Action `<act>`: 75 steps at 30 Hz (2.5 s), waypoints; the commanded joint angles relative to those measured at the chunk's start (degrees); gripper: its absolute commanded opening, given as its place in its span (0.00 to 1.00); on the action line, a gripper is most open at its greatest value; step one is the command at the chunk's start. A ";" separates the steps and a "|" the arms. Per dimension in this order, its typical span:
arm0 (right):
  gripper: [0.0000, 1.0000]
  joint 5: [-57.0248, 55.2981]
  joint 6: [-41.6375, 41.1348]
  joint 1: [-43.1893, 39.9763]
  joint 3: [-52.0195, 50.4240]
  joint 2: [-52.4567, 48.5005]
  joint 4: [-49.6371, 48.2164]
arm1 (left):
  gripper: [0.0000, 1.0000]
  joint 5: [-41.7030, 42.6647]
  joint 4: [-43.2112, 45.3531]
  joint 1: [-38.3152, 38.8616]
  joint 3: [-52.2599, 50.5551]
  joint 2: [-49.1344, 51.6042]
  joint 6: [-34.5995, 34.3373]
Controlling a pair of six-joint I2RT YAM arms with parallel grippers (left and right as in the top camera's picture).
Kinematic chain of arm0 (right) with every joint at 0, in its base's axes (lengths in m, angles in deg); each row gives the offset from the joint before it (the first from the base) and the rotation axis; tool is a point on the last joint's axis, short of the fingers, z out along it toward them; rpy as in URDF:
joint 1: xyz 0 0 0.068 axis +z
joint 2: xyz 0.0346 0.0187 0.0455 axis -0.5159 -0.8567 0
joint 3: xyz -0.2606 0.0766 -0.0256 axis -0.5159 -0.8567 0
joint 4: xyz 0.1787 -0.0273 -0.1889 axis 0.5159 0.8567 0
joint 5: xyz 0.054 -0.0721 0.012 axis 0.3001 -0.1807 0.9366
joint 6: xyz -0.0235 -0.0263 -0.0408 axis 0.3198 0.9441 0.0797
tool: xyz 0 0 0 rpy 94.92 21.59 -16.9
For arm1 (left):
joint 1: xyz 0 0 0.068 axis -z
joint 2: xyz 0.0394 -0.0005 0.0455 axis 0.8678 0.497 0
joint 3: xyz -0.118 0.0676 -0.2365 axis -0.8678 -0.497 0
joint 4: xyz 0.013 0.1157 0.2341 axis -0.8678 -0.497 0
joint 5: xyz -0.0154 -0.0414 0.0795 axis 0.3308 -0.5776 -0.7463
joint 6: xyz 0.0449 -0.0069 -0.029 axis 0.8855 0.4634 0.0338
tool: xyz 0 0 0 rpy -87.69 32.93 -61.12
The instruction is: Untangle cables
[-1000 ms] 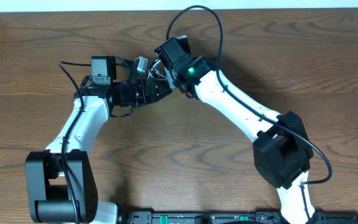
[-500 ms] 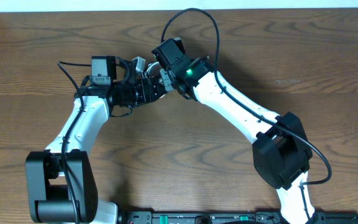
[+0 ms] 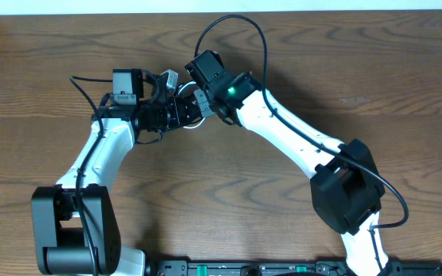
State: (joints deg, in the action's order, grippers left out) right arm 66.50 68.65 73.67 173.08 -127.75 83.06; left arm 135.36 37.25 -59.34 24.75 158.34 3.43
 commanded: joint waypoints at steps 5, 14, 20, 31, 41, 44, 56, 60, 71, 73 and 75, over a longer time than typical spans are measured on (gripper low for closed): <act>0.01 -8.22 1.20 0.17 0.48 2.21 0.50 | 0.26 -1.22 -0.26 0.09 -0.17 -0.39 0.39; 0.01 -9.44 1.33 -0.79 0.48 2.21 0.52 | 0.15 -1.22 -0.28 0.09 -0.17 -0.39 0.42; 0.01 -9.68 1.38 -0.79 0.48 2.21 0.50 | 0.08 -1.25 -0.35 0.09 -0.17 -0.39 0.42; 0.01 -20.00 4.68 -5.29 0.48 2.19 2.23 | 0.08 -4.42 -1.46 0.09 -0.17 -0.39 0.39; 0.01 -23.19 8.24 -13.07 0.46 2.19 3.96 | 0.08 -4.44 -1.55 0.07 -0.17 -0.42 0.39; 0.01 -23.19 8.66 -15.47 0.46 2.19 4.35 | 0.08 -4.72 -1.55 0.02 -0.17 -0.42 0.37; 0.01 -20.83 8.63 -20.09 0.46 2.19 5.90 | 0.08 -20.59 -6.21 -4.24 -0.17 -0.42 -11.34; 0.01 -15.91 8.35 -19.91 0.46 2.19 6.49 | 0.27 -16.50 -6.08 -4.28 -0.17 -0.42 -11.32; 0.02 7.26 -0.04 -18.69 0.46 2.19 5.64 | 0.76 -9.18 -3.67 0.83 -0.17 -0.42 -11.10; 0.01 7.48 -0.04 -17.92 0.48 2.19 5.66 | 0.76 -8.13 -2.97 1.86 -0.17 -0.39 -11.10; 0.01 7.52 -0.04 -17.09 0.46 2.19 5.64 | 0.76 -6.29 -2.36 2.71 -0.17 -0.39 -11.08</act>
State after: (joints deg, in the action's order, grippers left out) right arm 70.63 70.44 54.91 173.08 -127.75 88.83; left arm 125.80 34.30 -57.74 24.75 158.34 -7.58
